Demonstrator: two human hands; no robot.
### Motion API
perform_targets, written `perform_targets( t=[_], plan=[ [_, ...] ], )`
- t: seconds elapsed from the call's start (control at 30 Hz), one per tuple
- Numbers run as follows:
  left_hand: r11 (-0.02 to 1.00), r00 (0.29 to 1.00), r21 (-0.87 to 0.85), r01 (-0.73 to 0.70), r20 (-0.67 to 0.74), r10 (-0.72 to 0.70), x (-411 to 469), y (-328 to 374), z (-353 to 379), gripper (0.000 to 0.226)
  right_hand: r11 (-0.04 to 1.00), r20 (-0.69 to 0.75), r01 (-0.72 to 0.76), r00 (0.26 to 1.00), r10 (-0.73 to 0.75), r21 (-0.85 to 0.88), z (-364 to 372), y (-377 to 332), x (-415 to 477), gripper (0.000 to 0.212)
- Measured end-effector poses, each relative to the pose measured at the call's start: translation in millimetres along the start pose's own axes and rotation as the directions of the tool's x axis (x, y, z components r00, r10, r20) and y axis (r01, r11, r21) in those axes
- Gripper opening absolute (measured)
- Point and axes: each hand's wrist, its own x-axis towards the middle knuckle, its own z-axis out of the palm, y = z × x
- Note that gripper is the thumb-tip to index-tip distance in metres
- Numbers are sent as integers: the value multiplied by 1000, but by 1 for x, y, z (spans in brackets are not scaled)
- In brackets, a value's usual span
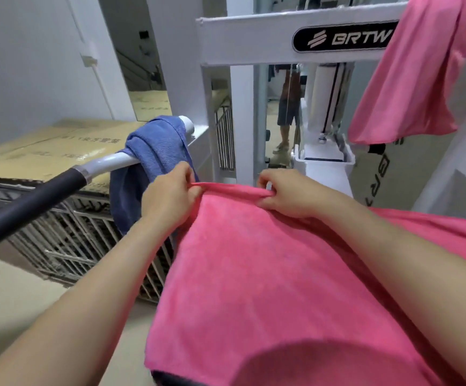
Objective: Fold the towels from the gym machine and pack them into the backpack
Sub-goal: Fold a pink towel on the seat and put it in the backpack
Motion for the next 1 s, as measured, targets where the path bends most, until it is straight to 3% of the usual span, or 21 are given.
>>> perform_targets(
  t=[0.1,0.2,0.27,0.37,0.47,0.6,0.67,0.77,0.87,0.93,1.0],
  plan=[
    [996,987,35,77,142,-81,7,-8,-26,46,996,-118,-82,990,78,-31,9,9,13,24],
    [972,937,-191,136,344,-63,3,-4,-53,50,979,-235,-105,970,62,-175,18,5,20,32],
    [831,901,-504,233,434,11,-3,8,-68,43,964,-295,-92,955,15,-250,18,0,16,35],
    [500,881,-806,317,446,160,-11,36,-77,21,986,-224,-106,972,74,-132,8,-5,-2,41],
    [276,815,-885,376,458,356,-25,63,-72,22,988,-115,-148,983,143,-37,-17,8,-36,45],
    [169,741,-912,374,403,538,-48,87,-64,20,950,-73,-290,956,283,-113,-62,29,-104,12],
    [202,732,-912,357,408,546,-58,99,-60,22,953,-162,-301,942,295,-17,-74,21,-135,18],
    [434,756,-898,68,330,565,-74,120,-55,27,980,-273,-182,941,198,84,-76,-18,-165,11],
    [531,643,-808,-255,268,717,-96,142,-55,26,983,-312,-124,937,160,133,-72,-52,-190,13],
    [589,677,-733,-339,245,694,-105,150,-56,11,973,-300,-175,930,214,152,-72,-55,-210,14],
    [623,770,-737,-262,229,595,-107,150,-56,15,949,-248,-259,922,298,180,-72,-47,-234,10]
  ],
)
